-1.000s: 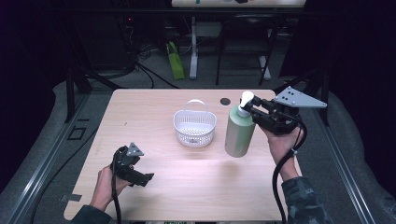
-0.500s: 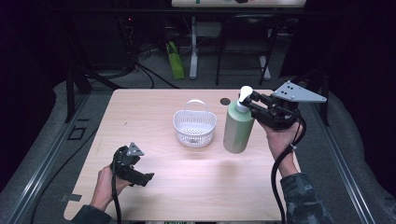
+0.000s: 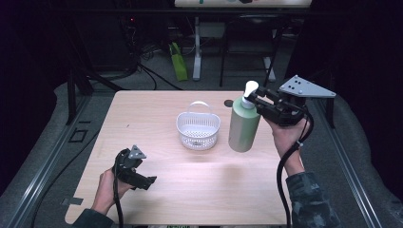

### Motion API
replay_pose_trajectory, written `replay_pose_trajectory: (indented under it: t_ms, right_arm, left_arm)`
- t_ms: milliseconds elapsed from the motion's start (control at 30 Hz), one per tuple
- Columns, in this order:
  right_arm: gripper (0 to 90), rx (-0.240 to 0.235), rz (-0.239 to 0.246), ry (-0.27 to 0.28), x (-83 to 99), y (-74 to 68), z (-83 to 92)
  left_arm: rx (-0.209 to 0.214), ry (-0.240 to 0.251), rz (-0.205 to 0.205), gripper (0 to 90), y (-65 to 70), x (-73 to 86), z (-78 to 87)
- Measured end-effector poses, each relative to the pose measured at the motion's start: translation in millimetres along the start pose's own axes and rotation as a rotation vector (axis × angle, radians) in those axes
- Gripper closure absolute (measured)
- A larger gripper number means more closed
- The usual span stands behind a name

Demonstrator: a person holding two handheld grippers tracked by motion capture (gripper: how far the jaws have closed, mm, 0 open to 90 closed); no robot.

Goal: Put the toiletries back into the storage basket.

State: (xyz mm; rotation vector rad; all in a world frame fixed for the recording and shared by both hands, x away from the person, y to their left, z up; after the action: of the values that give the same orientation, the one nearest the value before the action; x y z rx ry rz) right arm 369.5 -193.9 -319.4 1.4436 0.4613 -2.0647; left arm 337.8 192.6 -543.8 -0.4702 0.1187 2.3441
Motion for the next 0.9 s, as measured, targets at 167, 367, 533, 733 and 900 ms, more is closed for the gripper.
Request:
replay_pose_trajectory:
  t_ms: [167, 367, 533, 733, 900]
  right_arm:
    - [68.2, -0.001, -0.005, 0.006, -4.6, 0.4, -0.5]
    - [68.2, -0.002, 0.001, 0.010, -13.4, 1.0, -3.7]
    - [68.1, -0.003, 0.002, 0.014, -17.9, 1.0, -5.2]
    - [68.1, -0.005, 0.003, 0.015, -21.2, 0.9, -7.3]
    - [68.1, -0.005, 0.001, 0.015, -23.9, 0.2, -9.5]
  left_arm:
    - [0.000, 0.002, 0.002, 0.0, 0.4, 0.1, -0.2]
    - [-0.001, 0.005, 0.002, 0.0, 0.1, 0.0, -0.1]
    - [-0.003, 0.002, -0.001, 0.0, -0.6, 0.3, -0.2]
    - [0.002, -0.002, -0.001, 0.0, -0.2, 0.2, -0.7]
    - [0.000, -0.002, 0.000, 0.0, 0.1, 0.3, -0.4]
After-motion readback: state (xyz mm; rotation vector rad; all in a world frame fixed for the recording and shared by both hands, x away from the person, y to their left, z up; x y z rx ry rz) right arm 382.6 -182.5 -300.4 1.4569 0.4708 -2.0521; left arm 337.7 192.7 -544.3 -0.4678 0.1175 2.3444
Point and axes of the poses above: each handheld gripper's, and its own axes: z roughly backward along the jaws, x roughly out of its underside, y roughly to its right, the point moved 4 cm from there along -z, roughly forward along the jaws, and after that the axes turned 13 degrees about -y, right-handed, at the moved point
